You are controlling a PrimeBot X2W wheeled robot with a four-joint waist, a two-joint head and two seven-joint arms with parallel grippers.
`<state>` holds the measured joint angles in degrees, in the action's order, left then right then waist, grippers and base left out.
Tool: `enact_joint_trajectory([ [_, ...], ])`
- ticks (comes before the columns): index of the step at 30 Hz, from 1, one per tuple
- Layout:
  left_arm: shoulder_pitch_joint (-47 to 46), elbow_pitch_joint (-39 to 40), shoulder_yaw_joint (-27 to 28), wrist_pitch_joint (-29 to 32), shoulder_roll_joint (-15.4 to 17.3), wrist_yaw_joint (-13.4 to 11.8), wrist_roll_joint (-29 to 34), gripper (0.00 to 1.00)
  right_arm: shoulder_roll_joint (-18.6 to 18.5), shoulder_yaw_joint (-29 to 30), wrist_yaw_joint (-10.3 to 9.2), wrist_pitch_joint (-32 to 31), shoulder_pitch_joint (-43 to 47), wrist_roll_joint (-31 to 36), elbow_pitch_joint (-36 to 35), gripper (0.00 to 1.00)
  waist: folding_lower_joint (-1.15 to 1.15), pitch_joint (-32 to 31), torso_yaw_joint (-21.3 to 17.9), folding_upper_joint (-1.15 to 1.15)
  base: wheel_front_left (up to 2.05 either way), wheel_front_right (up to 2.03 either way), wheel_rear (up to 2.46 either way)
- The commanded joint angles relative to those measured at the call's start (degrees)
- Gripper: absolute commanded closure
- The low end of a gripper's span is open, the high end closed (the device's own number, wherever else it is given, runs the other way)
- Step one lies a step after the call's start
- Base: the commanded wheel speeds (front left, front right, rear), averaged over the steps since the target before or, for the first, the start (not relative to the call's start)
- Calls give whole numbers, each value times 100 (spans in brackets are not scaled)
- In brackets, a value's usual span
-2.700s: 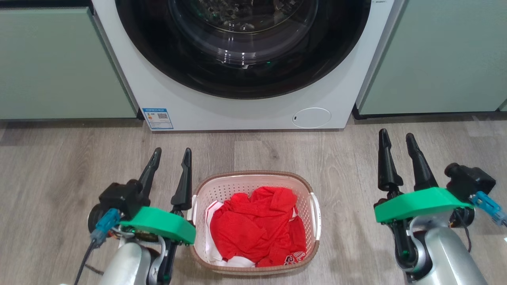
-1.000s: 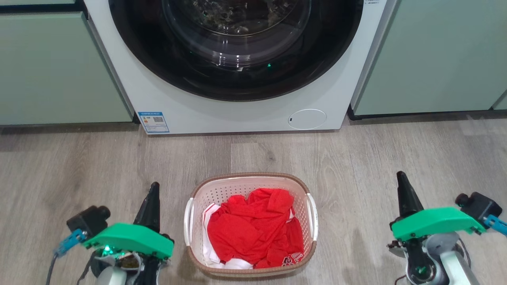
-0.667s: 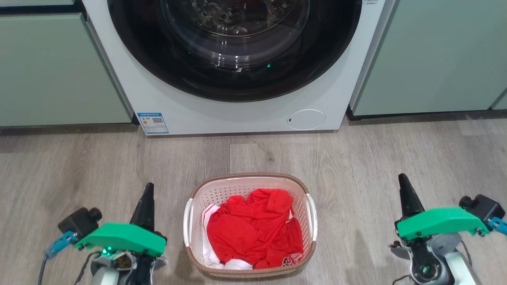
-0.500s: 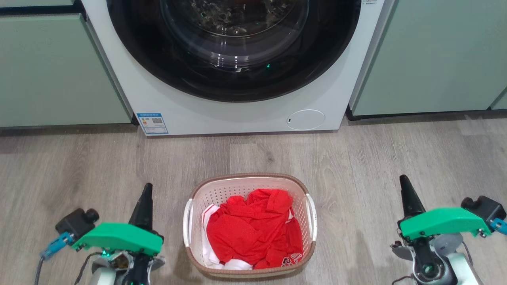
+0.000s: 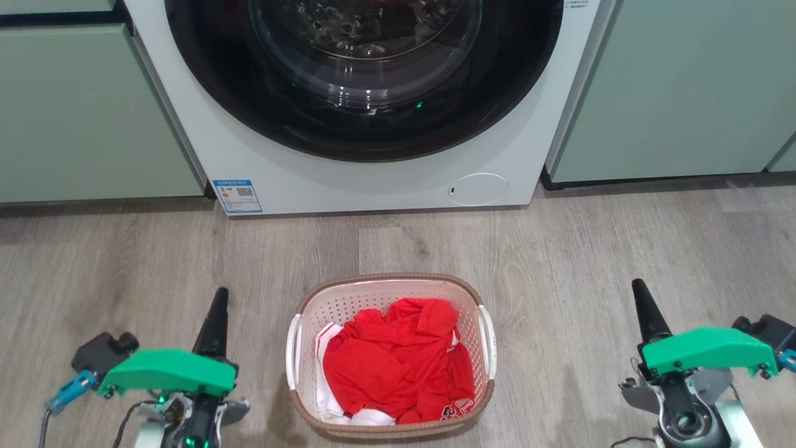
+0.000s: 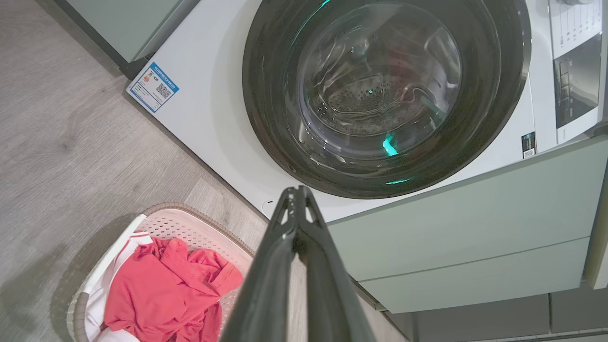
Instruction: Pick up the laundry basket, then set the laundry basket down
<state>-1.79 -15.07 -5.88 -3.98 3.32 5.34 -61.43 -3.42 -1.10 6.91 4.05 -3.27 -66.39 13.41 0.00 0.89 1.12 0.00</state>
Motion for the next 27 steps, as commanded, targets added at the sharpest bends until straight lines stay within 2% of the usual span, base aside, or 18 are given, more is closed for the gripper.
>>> enact_joint_trajectory([
  [1, -344, 158, 211, 63, 67, 49, -206, 100, -84, 1, 35, -59, -260, -188, -151, 100, 0, -3, -5, 0, 0, 0, 0],
  [27, -385, 133, 653, 497, 64, 132, -1700, 100, -76, 297, 46, -488, -268, -1453, -49, 100, 0, -37, -58, 0, 0, 0, 0],
])
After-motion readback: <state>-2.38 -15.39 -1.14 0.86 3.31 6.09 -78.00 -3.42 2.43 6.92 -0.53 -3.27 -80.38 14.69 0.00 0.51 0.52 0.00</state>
